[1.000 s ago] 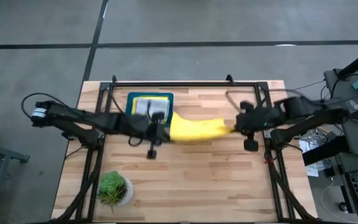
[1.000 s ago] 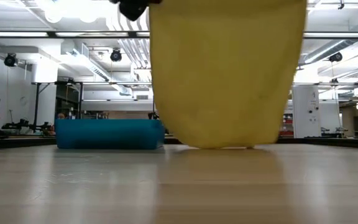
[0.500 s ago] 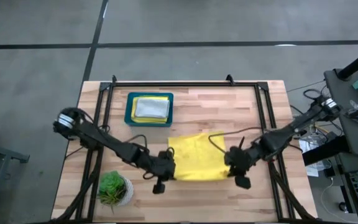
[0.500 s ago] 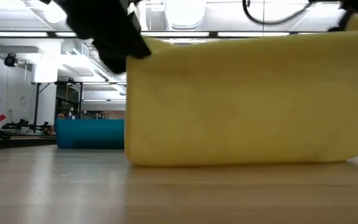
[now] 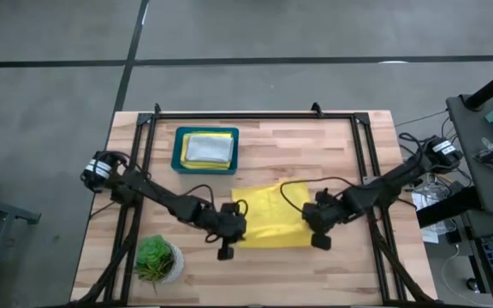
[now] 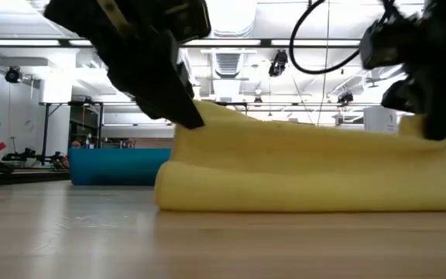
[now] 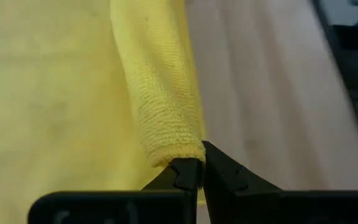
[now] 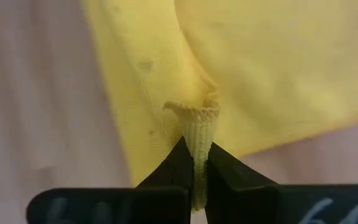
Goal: Fold microfiber towels
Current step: Fold the yellow microfiber towel
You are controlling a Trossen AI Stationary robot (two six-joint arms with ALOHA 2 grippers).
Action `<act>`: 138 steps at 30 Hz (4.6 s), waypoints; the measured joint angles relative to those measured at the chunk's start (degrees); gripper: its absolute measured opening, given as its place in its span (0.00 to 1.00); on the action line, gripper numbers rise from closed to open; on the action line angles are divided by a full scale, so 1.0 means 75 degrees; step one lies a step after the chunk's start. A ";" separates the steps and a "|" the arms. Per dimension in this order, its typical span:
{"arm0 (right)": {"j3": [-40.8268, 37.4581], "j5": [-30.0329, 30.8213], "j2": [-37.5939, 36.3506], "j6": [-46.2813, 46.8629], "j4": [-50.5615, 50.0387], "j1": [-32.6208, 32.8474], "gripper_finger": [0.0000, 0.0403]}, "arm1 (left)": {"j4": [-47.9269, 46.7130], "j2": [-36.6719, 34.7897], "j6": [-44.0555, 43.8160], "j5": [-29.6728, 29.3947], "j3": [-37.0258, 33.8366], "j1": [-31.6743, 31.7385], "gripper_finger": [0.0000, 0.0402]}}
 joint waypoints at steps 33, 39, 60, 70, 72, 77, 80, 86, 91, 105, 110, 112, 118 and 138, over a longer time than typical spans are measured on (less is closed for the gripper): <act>-0.0015 0.1373 -0.0082 -0.2401 0.0250 -0.2910 0.14 | -0.2428 -0.0018 -0.0481 -0.1401 -0.0009 0.1860 0.00; -0.0015 0.1506 -0.0087 -0.2408 0.0131 -0.3047 0.22 | -0.2442 -0.0018 -0.0488 -0.1417 -0.0009 0.1869 0.00; -0.0009 0.1650 -0.0772 -0.1860 -0.0583 -0.3078 0.23 | -0.2814 -0.0648 -0.0430 -0.1401 0.0153 0.1809 0.32; -0.1211 0.1693 -0.1102 -0.1169 0.1372 -0.3110 0.23 | -0.2877 -0.0846 -0.0736 -0.1614 0.0061 0.1226 0.32; -0.1502 0.1714 -0.1105 -0.0990 0.1822 -0.3322 0.26 | -0.2952 -0.0836 -0.1041 -0.2053 -0.0054 0.1191 0.32; -0.1939 0.1709 -0.1105 -0.0551 0.2577 -0.3939 0.36 | -0.2862 -0.0854 -0.1947 -0.2844 -0.0354 0.1257 0.32; -0.1973 0.1662 -0.1105 -0.0383 0.2722 -0.4294 0.41 | -0.2435 -0.0857 -0.2888 -0.2897 -0.0586 0.1415 0.32; -0.2013 0.1653 -0.1052 -0.0523 0.3290 -0.4693 0.46 | -0.1518 -0.0845 -0.4137 -0.2884 -0.0892 0.1527 0.32; -0.2165 0.1646 -0.0839 -0.0594 0.3715 -0.4741 0.46 | -0.0648 -0.0845 -0.4506 -0.2882 -0.1185 0.1574 0.32; -0.2410 0.1446 -0.0475 -0.0597 0.4710 -0.4736 0.29 | -0.0319 -0.0676 -0.4505 -0.3049 -0.1239 0.1685 0.32; -0.2410 0.1447 -0.0475 -0.0649 0.4695 -0.4736 0.14 | 0.0162 -0.0393 -0.4501 -0.3058 -0.1238 0.1721 0.32; -0.2413 0.1446 -0.0475 -0.0723 0.4698 -0.4736 0.10 | 0.0310 -0.0276 -0.4503 -0.3059 -0.1246 0.1726 0.32; -0.2420 0.0777 -0.0477 -0.1531 0.4841 -0.4721 0.05 | 0.0566 -0.0236 -0.4216 -0.3009 -0.1230 0.1726 0.32; -0.2465 -0.2764 -0.1743 -0.2862 0.3840 -0.3305 0.04 | -0.0010 -0.1064 -0.3915 -0.2047 -0.1677 0.1673 0.38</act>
